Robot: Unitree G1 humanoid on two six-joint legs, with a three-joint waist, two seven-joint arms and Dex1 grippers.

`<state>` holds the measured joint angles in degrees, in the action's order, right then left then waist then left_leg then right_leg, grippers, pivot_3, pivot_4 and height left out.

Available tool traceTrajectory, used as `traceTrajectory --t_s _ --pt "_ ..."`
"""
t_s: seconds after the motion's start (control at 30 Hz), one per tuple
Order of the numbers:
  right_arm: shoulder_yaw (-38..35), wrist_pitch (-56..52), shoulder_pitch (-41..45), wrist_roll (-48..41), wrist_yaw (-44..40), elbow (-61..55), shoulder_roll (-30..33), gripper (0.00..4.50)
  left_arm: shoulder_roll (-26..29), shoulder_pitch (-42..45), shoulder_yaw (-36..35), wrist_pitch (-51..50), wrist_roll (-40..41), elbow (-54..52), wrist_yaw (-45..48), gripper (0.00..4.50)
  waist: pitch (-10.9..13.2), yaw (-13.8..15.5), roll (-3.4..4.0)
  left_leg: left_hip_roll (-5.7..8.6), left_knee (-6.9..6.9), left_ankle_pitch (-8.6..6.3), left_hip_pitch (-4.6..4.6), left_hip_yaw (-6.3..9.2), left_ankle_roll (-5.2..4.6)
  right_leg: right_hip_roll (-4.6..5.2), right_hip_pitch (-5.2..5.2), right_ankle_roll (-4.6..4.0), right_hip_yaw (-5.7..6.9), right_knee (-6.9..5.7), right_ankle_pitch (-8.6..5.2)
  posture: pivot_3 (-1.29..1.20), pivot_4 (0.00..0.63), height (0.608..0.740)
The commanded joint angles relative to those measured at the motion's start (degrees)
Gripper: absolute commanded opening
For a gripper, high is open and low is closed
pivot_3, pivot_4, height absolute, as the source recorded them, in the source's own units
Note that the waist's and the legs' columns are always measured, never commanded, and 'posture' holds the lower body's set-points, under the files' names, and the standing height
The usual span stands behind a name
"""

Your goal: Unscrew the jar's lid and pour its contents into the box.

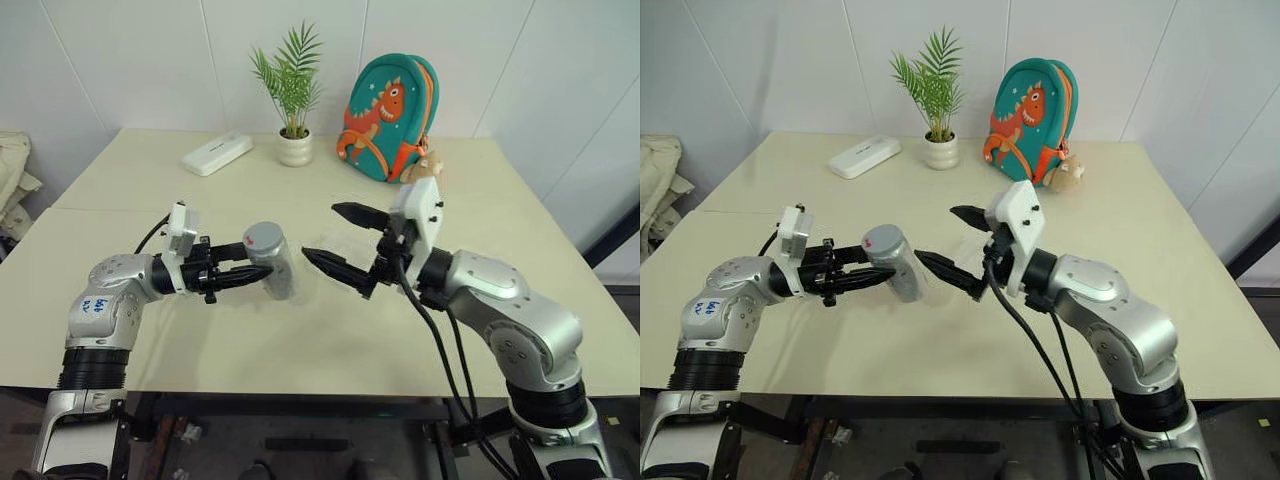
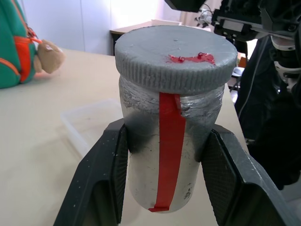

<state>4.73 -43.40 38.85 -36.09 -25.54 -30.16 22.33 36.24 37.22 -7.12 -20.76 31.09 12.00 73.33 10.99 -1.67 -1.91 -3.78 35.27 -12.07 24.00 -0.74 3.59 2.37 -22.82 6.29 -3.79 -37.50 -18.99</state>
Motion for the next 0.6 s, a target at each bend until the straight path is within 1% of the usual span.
traceTrajectory --t_s 0.03,0.3,0.6 --pt "1.4 -2.6 3.0 0.6 4.8 -2.2 -3.4 4.50 -0.3 2.6 1.5 1.4 -0.2 -1.3 1.8 1.87 0.0 0.0 0.00 0.00 -0.01 0.00 0.02 0.00 0.00 0.00 -0.03 0.00 0.00 0.00 0.00 0.00 0.150 0.740" --pt "4.0 -5.6 5.2 1.7 7.5 -1.2 -7.8 4.50 0.5 4.6 4.9 3.0 -2.5 0.2 4.7 1.87 0.0 -0.1 0.00 0.00 -0.13 0.00 0.22 -0.03 0.00 -0.01 -0.35 -0.05 0.00 -0.04 -0.04 0.00 0.150 0.740" --pt "6.6 -9.0 5.9 3.2 7.5 -1.2 -8.4 4.50 1.2 5.0 5.8 4.2 -4.7 -0.1 5.4 1.87 0.0 -0.1 0.00 -0.01 -0.13 0.01 0.25 -0.07 -0.01 -0.01 -0.51 -0.12 -0.03 -0.19 -0.08 0.00 0.150 0.740"
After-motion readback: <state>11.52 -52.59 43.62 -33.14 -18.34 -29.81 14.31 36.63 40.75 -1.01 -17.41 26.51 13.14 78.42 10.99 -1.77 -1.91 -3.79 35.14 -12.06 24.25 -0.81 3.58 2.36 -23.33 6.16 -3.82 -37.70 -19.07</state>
